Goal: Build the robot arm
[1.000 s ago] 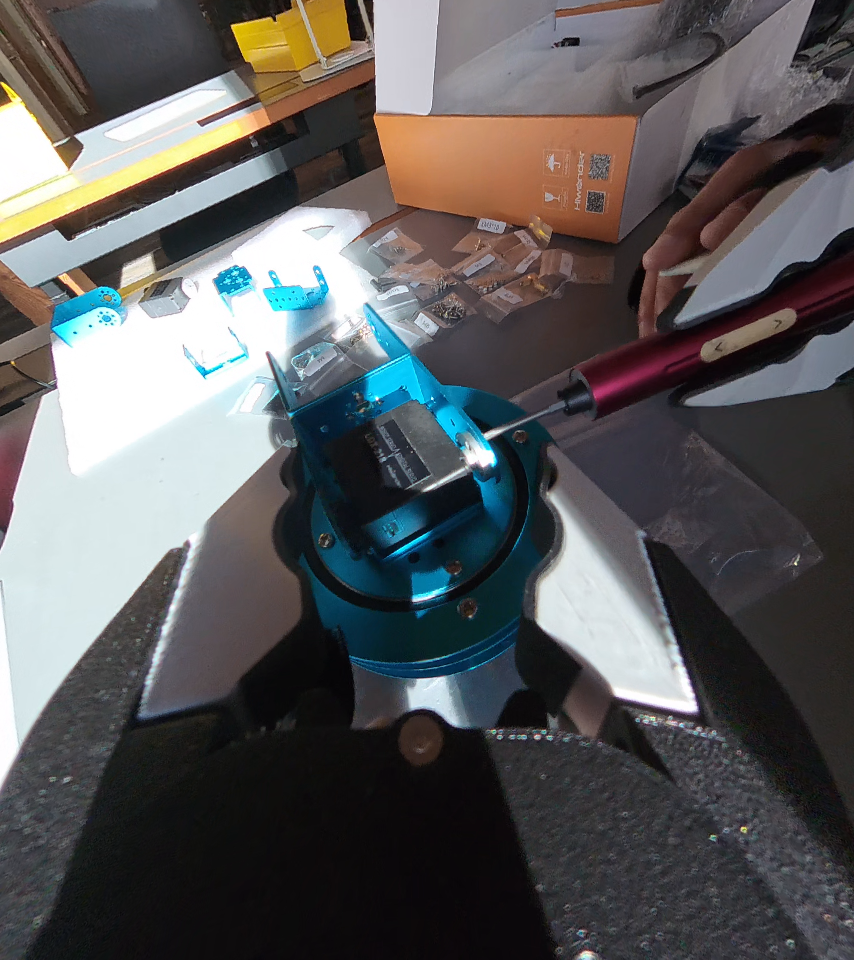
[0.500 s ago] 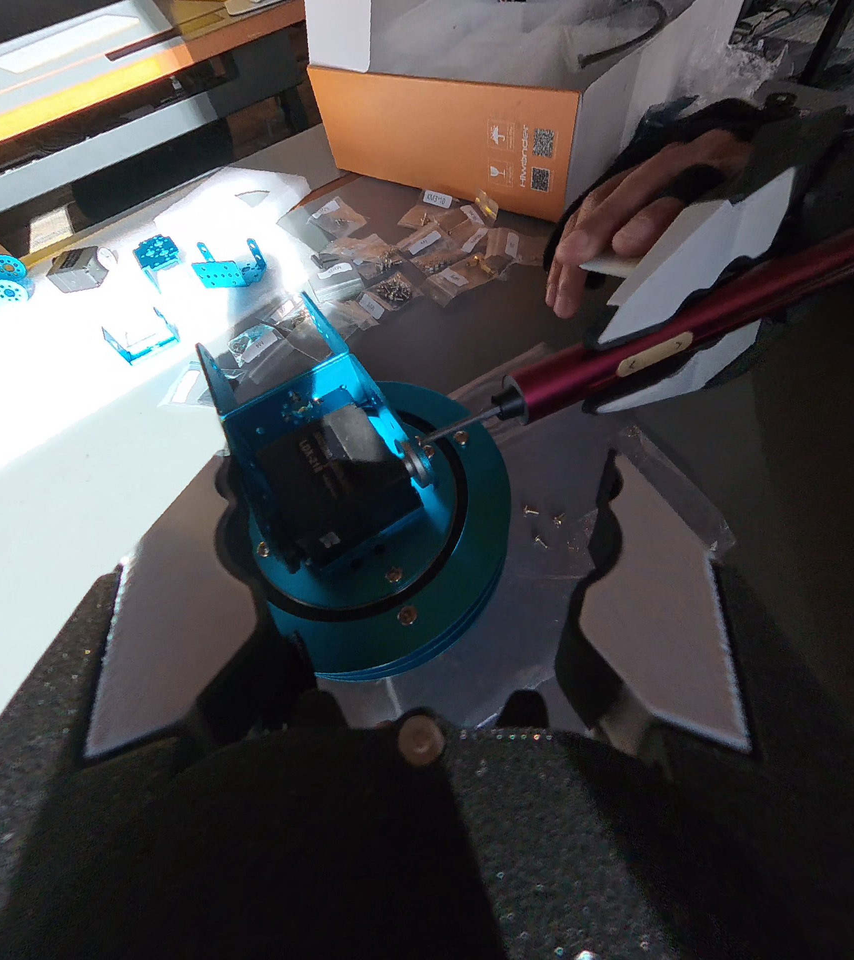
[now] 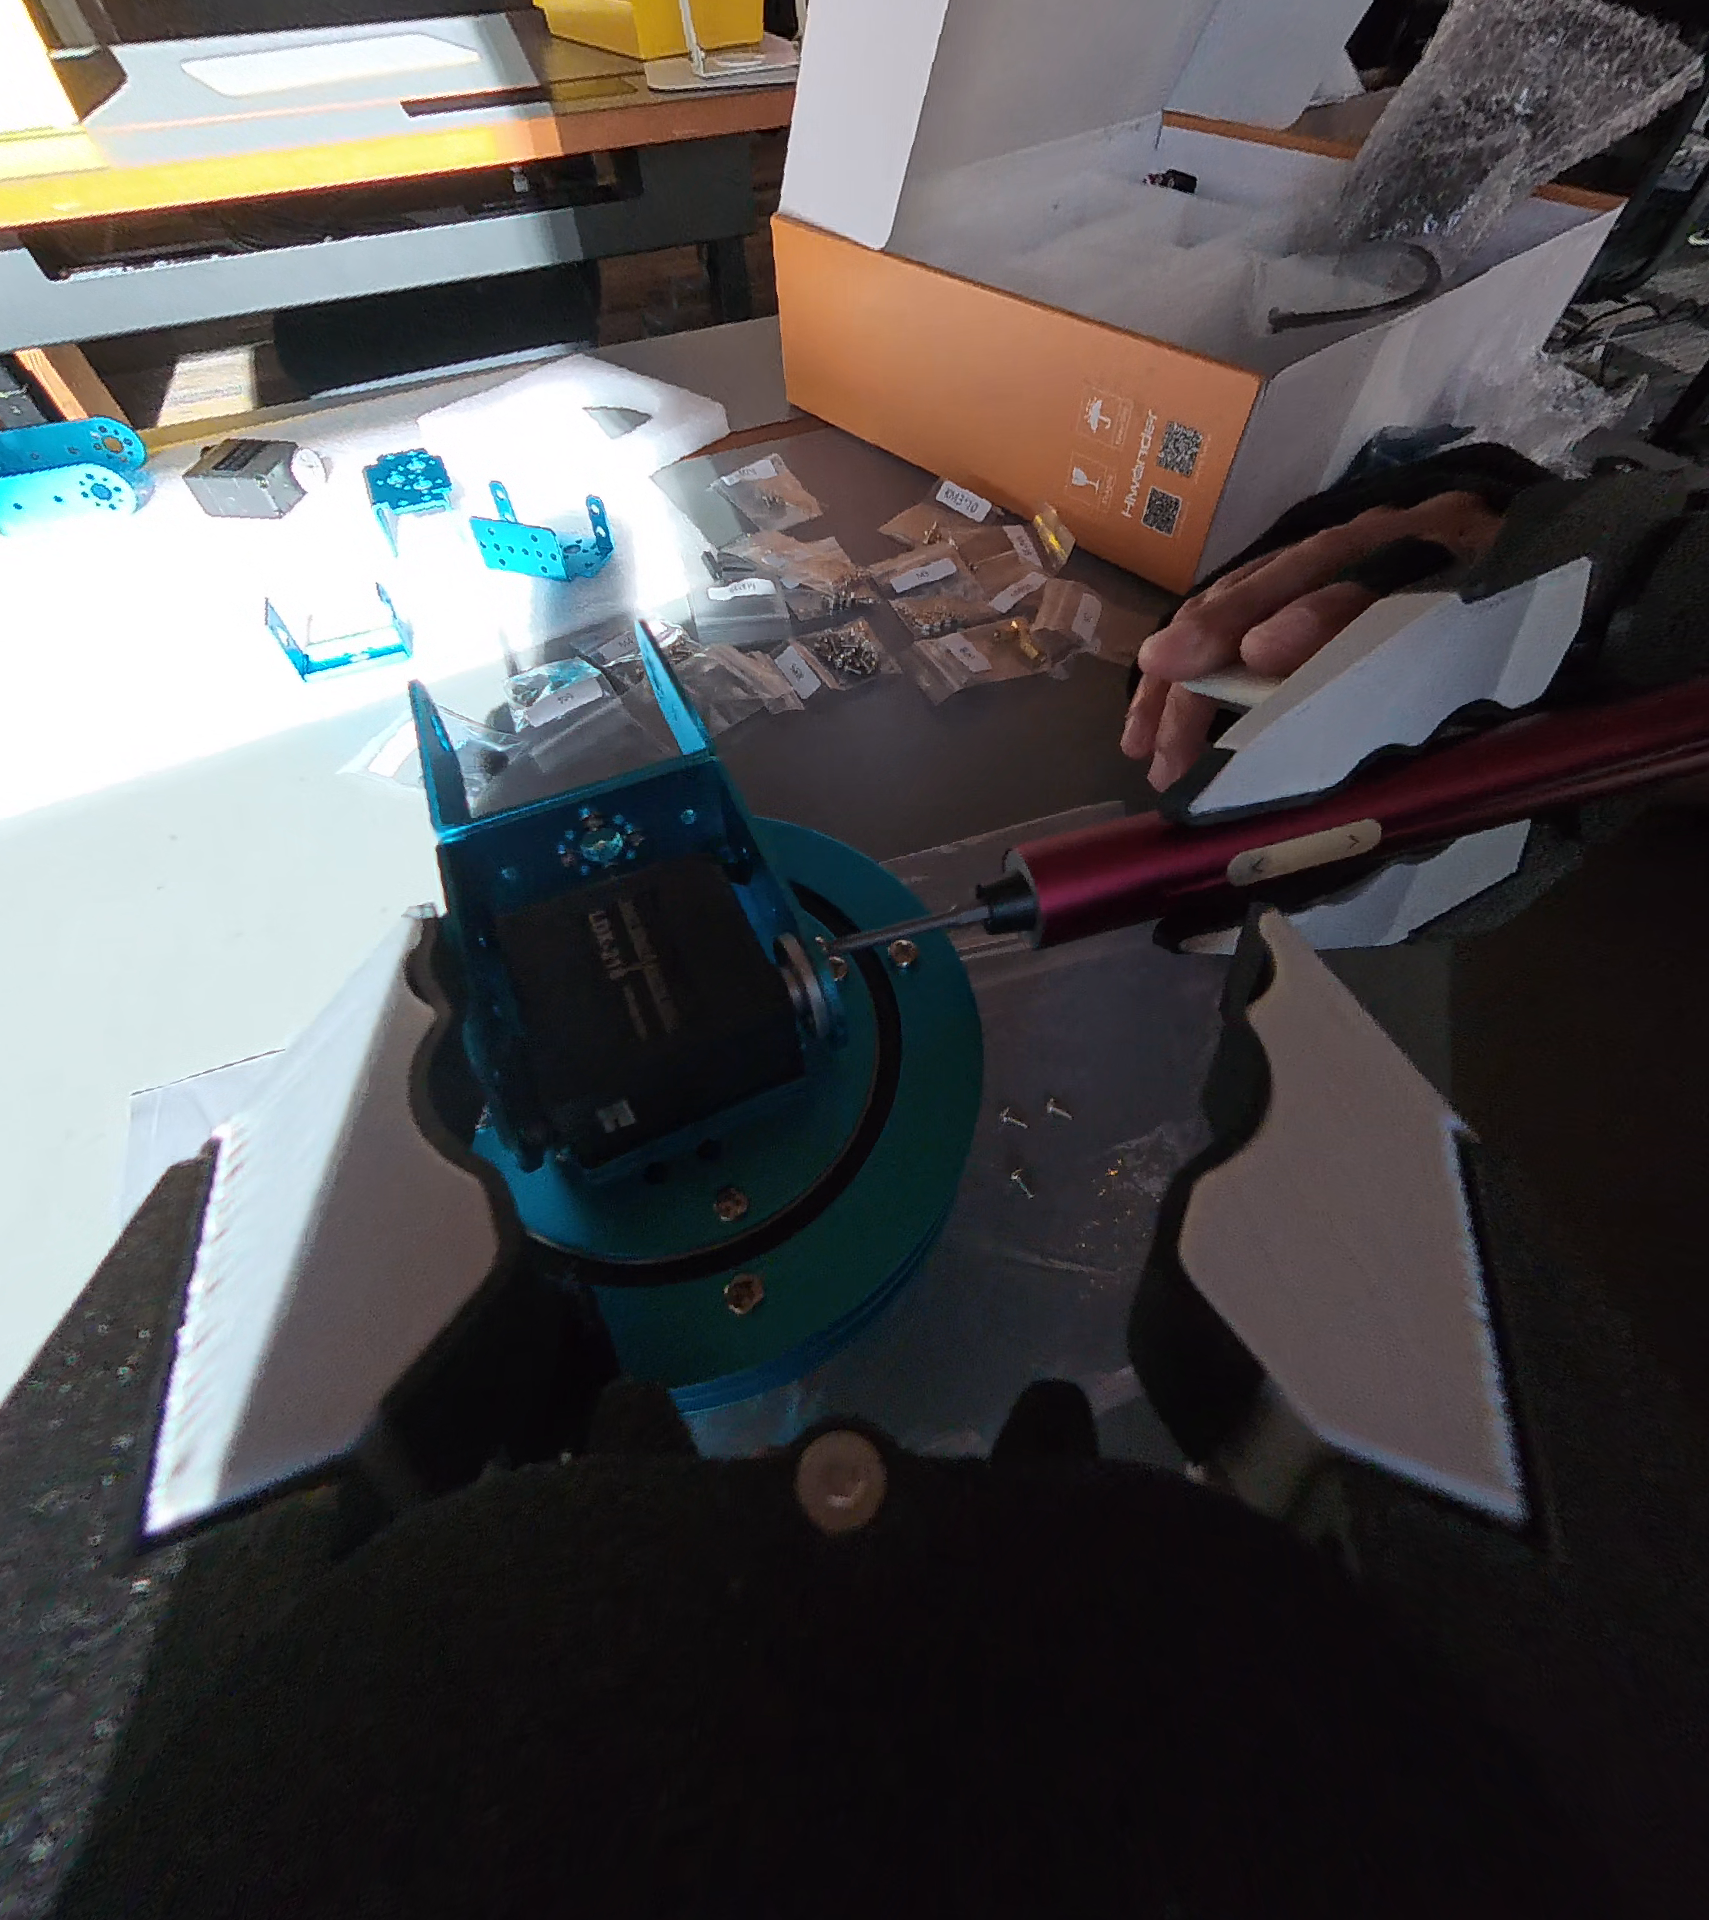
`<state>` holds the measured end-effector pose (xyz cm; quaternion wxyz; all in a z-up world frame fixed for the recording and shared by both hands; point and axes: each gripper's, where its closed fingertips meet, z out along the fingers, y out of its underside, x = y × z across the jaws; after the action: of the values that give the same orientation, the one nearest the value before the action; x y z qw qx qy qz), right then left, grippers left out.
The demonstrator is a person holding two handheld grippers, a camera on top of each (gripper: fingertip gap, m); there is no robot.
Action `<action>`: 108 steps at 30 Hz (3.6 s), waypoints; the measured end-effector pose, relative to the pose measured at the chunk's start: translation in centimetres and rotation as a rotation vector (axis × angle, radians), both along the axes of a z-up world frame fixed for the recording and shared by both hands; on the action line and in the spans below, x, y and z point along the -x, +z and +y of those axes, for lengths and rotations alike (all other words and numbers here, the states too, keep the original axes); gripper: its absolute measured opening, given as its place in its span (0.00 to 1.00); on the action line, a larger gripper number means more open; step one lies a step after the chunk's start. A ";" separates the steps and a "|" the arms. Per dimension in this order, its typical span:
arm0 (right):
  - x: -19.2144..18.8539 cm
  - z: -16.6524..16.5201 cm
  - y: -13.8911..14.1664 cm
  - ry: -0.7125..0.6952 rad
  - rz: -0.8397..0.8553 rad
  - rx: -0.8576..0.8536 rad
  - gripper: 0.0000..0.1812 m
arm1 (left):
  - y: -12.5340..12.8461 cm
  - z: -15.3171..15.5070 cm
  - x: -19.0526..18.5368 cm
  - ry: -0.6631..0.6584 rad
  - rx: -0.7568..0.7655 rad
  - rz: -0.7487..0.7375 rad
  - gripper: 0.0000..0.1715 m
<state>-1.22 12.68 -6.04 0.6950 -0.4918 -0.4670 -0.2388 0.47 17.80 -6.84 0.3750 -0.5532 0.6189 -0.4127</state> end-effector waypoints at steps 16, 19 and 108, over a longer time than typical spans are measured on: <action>0.0 0.1 -0.1 -0.006 0.008 0.004 0.12 | -0.1 0.1 -0.4 0.067 -0.006 0.012 0.85; 0.0 0.1 -0.1 -0.013 -0.002 -0.001 0.12 | -0.2 0.2 -0.5 0.063 -0.016 0.010 0.85; -1.1 1.3 0.6 0.078 0.145 0.104 0.12 | -0.4 3.1 0.1 -0.724 -0.774 0.452 0.42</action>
<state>-0.09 14.01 -5.47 0.7094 -0.5246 -0.4460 -0.1505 0.34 20.91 -7.28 0.2434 -0.2032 0.9395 -0.1296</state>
